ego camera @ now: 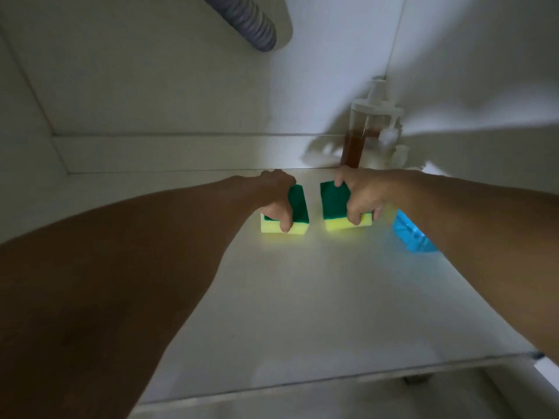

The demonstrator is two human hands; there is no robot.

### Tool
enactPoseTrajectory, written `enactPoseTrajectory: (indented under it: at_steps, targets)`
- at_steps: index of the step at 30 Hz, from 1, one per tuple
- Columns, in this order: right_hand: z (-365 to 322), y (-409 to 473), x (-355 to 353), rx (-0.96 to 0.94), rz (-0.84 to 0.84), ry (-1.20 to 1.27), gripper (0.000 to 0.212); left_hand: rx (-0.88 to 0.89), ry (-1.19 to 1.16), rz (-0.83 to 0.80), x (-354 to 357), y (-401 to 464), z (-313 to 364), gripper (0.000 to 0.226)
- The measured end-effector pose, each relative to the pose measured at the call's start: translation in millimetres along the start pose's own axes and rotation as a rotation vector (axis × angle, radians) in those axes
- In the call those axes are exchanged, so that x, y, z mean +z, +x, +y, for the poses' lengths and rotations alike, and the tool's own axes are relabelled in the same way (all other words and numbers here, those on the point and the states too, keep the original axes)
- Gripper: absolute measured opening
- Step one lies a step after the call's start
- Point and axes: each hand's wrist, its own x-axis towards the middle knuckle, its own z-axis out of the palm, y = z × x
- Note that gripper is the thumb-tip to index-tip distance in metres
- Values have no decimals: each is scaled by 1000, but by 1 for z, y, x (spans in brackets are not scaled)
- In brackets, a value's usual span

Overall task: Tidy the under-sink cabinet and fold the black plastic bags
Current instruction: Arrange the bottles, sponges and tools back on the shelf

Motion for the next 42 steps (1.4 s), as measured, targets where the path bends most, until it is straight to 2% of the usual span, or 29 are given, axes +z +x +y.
enactPoseTrajectory:
  at_steps: [5,7,9,12,14,17,21,24,28,30,37,40,42]
  targets:
    - [4,29,7,-39,33,-47,76,20,-150,29,15,31,-5,87]
    - [3,35,11,-96,151,-117,60,18,-208,82,20,41,-7,73]
    - [2,41,17,-134,348,-232,45,13,-274,186,28,50,-11,63]
    - [2,50,29,-143,570,-317,36,14,-324,369,43,63,-15,55]
    - [3,57,37,-163,624,-331,34,-18,-333,472,52,72,-14,50]
    - [5,68,45,-164,633,-292,34,-39,-342,573,60,85,-10,42]
    - [3,76,49,-114,604,-182,36,-65,-336,586,62,97,-5,36]
    - [2,85,54,-78,574,-100,41,-105,-287,494,60,102,-1,51]
    - [5,93,58,-66,481,-46,58,-109,-24,440,55,110,2,75]
    - [8,93,58,-77,438,-82,67,-99,7,418,53,117,-1,76]
    - [13,100,58,-76,327,-124,74,-98,-90,376,51,126,-5,85]
    - [8,94,61,-67,351,-70,76,-104,-171,279,47,121,-4,96]
    - [2,87,64,-59,412,-49,78,-108,-241,287,48,110,-4,100]
